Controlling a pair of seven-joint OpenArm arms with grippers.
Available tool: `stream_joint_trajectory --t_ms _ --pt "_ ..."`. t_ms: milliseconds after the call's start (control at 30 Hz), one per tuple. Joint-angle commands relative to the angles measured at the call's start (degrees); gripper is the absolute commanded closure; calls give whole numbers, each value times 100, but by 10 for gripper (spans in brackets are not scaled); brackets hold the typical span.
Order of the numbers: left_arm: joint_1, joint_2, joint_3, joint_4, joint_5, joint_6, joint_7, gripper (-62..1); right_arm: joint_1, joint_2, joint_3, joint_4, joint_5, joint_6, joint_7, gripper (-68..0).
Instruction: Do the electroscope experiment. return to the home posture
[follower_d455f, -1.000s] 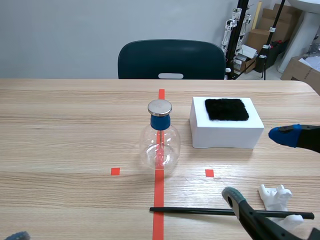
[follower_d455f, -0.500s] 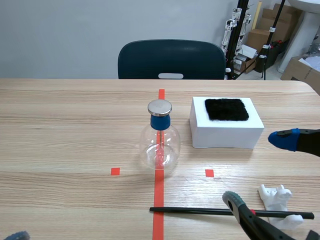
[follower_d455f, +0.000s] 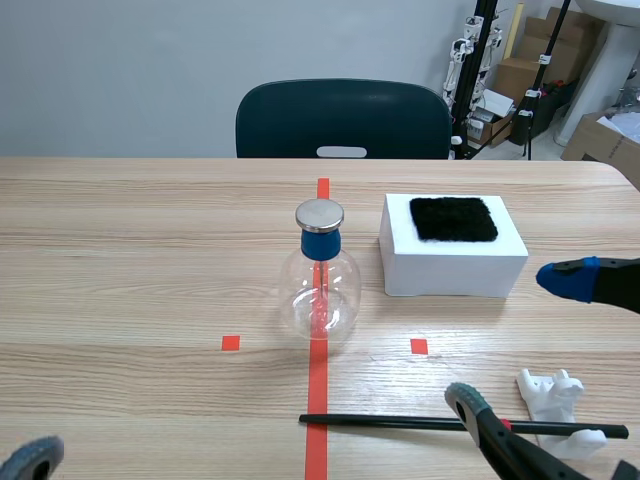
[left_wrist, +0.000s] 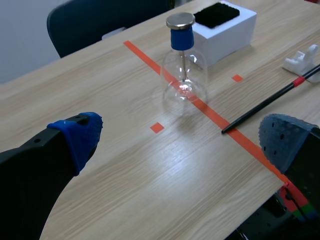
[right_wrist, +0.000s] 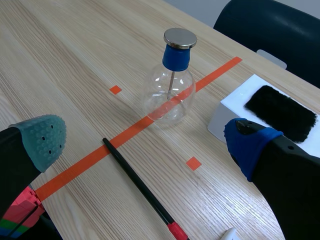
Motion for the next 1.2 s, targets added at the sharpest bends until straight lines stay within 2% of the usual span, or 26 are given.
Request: stream_joint_trajectory --t_ms 0,267,1167 --pt "-7 -22 -35 214 -55 31 -81 -623 35 76 17 68 46 -2 85 -679" --pt "-4 -35 -35 474 -52 28 -74 -623 35 76 17 68 46 0 90 -679" --pt "-9 -35 -35 479 -52 28 -31 -623 83 76 17 68 46 0 136 -679"
